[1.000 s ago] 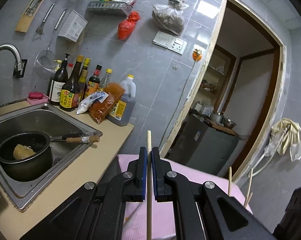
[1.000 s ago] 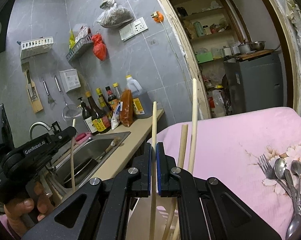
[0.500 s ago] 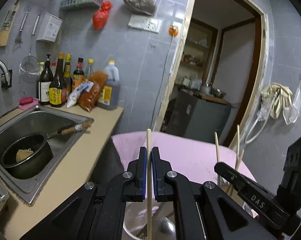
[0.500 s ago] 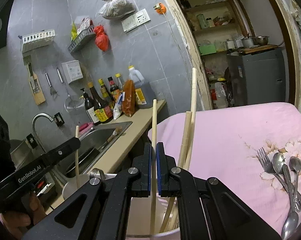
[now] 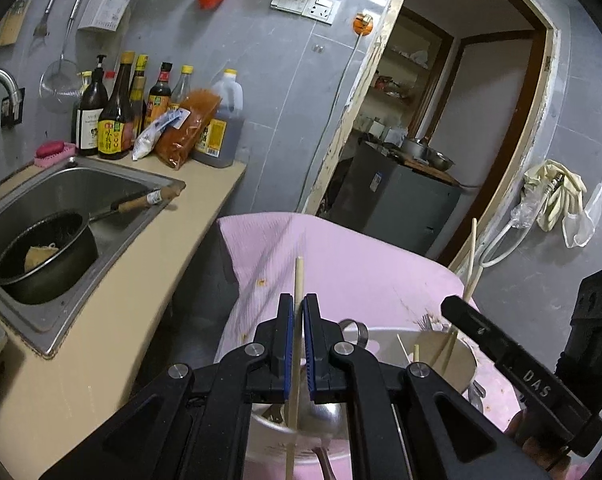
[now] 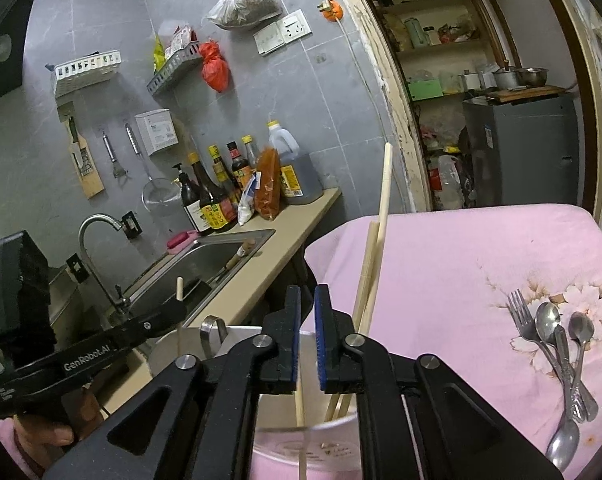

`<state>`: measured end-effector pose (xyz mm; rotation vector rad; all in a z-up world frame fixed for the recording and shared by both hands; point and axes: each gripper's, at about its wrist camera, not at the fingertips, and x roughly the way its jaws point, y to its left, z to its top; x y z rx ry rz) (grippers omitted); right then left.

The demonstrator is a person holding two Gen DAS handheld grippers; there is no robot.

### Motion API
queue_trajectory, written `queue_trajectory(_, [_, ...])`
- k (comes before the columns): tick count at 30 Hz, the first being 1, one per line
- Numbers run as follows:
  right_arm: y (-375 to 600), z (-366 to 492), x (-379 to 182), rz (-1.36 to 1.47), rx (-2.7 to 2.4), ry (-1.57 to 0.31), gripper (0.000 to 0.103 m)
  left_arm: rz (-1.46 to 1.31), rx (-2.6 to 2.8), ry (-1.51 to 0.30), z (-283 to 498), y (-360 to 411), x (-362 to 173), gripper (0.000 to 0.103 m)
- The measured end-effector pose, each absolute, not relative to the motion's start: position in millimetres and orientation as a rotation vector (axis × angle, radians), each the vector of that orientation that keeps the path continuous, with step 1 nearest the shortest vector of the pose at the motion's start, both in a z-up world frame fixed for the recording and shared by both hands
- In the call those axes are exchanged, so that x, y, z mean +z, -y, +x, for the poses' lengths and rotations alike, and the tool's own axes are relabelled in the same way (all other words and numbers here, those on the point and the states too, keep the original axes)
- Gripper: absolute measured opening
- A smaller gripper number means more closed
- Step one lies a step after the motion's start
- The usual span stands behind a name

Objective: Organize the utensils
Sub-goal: 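Open both tools and move them back over the spoons and forks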

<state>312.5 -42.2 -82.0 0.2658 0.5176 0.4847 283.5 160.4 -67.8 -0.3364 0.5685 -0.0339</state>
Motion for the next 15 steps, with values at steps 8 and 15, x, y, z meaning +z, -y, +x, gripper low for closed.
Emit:
queue_trajectory(8, [66.5, 298.3, -67.5, 0.28, 0.479, -0.483, 0.032, -0.355, -0.037, -0.562, 273.7, -152.3, -63.2, 0.028])
queue_trajectory(15, [99.6, 290.0, -59.0, 0.288, 0.453, -0.471, 0.043, -0.348, -0.022, -0.535, 265.7, -133.9, -54.6, 0.036])
